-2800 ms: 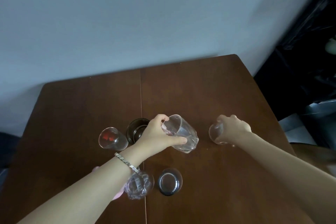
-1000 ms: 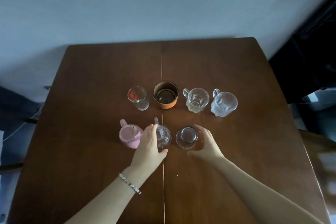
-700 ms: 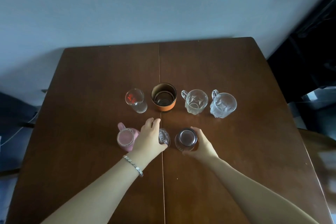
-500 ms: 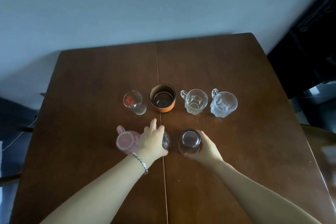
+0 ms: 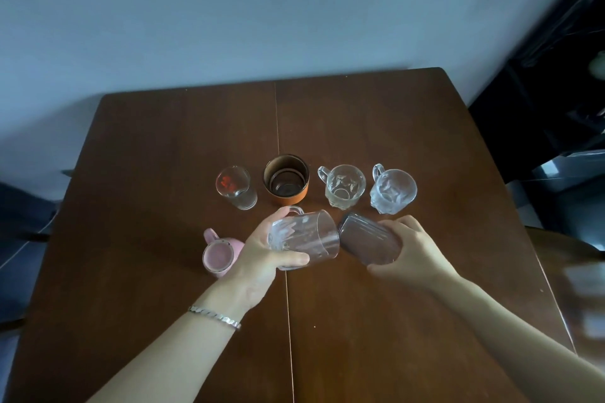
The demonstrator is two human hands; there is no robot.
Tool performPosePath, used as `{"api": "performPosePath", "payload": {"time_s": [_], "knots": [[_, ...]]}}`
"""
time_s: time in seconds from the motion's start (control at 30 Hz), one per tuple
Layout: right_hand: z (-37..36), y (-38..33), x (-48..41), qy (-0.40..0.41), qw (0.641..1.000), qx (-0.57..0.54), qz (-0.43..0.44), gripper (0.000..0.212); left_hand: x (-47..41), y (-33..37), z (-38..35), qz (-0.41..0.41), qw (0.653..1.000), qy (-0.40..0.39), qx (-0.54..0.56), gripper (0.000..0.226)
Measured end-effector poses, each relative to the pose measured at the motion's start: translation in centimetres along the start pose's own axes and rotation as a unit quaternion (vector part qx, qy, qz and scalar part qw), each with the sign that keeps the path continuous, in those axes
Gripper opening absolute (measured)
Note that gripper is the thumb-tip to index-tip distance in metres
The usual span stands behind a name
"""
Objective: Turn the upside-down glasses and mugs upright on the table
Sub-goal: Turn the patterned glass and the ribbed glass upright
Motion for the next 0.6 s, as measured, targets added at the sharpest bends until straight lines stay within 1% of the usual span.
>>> {"api": "performPosePath", "payload": {"time_s": [0.07, 0.13, 0.17, 0.23, 0.3, 0.37, 0.4, 0.47, 0.53, 0.6], "knots": [[0.0, -0.2, 0.1, -0.008, 1.0, 0.009, -0.004, 0.073, 0.8, 0.6, -0.6, 0.0, 0.999, -0.029, 0.039, 0.096], [-0.1, -0.3, 0.3, -0.015, 1.0, 0.02, -0.015, 0.072, 1.7, 1.4, -1.4, 0.018, 0.993, -0.061, 0.095, 0.097], [-0.1, -0.2, 0.4, -0.02, 0.999, 0.029, -0.021, 0.072, 2.2, 1.8, -1.8, 0.029, 0.992, -0.063, 0.102, 0.091], [-0.2, -0.4, 0.6, -0.029, 0.998, 0.051, -0.028, 0.074, 3.1, 2.6, -2.2, 0.03, 0.998, -0.028, 0.045, 0.063], [-0.1, -0.6, 0.8, -0.036, 0.996, 0.078, -0.031, 0.078, 2.9, 2.9, -1.5, -0.012, 0.998, 0.04, -0.04, 0.032], [0.2, -0.8, 0.9, -0.038, 0.993, 0.112, -0.025, 0.081, 2.5, 2.7, -0.2, -0.043, 0.987, 0.095, -0.119, 0.032], [0.3, -1.0, 0.9, -0.037, 0.991, 0.125, -0.019, 0.081, 2.4, 2.5, 0.5, -0.044, 0.978, 0.124, -0.159, 0.033], [0.3, -1.4, 0.8, -0.03, 0.991, 0.134, -0.004, 0.078, 2.3, 1.9, 1.7, -0.02, 0.959, 0.178, -0.222, 0.029], [0.4, -2.0, 0.5, -0.014, 0.991, 0.131, 0.011, 0.071, 2.4, 1.7, 2.1, -0.016, 0.943, 0.19, -0.273, 0.021], [0.5, -2.7, 0.0, 0.0, 0.99, 0.139, 0.022, 0.068, 2.2, 1.5, 2.1, -0.028, 0.931, 0.173, -0.319, 0.026]]}}
Point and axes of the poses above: each hand's wrist, its own x-axis away from the middle knuckle, its own z-axis out of the back of the hand, y = z × x, the point moved 7 cm from there along -x, towards the middle knuckle, and after that the axes turned 11 degrees about x, right-handed, at the moved point
